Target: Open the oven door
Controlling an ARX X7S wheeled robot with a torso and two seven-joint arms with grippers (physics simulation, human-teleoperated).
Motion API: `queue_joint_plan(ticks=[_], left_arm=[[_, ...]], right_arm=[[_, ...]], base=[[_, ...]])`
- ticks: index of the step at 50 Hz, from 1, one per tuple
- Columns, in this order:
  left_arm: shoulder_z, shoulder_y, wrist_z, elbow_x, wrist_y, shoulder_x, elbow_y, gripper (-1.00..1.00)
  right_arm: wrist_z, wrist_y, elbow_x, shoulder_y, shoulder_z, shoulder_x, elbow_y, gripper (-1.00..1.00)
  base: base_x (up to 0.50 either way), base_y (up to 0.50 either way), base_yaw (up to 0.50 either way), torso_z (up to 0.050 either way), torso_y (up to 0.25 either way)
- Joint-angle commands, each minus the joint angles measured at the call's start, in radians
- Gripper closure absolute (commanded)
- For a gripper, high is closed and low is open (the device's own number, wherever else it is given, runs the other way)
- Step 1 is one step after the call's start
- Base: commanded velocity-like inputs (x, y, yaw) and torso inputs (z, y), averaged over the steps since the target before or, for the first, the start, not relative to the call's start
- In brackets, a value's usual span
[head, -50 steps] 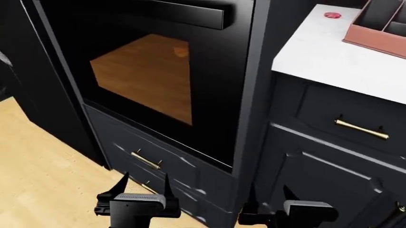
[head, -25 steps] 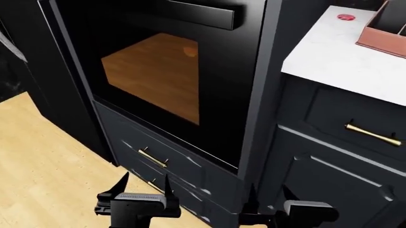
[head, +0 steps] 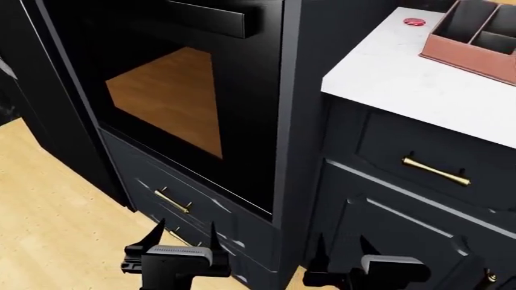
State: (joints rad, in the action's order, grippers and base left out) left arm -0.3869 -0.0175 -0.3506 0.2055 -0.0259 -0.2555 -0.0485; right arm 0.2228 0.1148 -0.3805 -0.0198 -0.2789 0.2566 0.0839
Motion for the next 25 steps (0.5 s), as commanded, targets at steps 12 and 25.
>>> queue_joint_plan(ticks=[12,25], left_arm=[[-0.009,-0.003,-0.005,0.004,-0.007,-0.005,0.007,-1.0],[-0.014,-0.002,-0.01,0.007,-0.008,-0.009,0.004,-1.0]], right_arm=[[0.004,0.009,-0.011,-0.001,-0.005,0.001,0.005,-1.0],[0.007,0.011,-0.016,-0.002,-0.009,0.004,0.005,-1.0]], base=[[0.01,0.01,0.0,0.0,0.0],[0.11,0.07,0.0,0.0,0.0]])
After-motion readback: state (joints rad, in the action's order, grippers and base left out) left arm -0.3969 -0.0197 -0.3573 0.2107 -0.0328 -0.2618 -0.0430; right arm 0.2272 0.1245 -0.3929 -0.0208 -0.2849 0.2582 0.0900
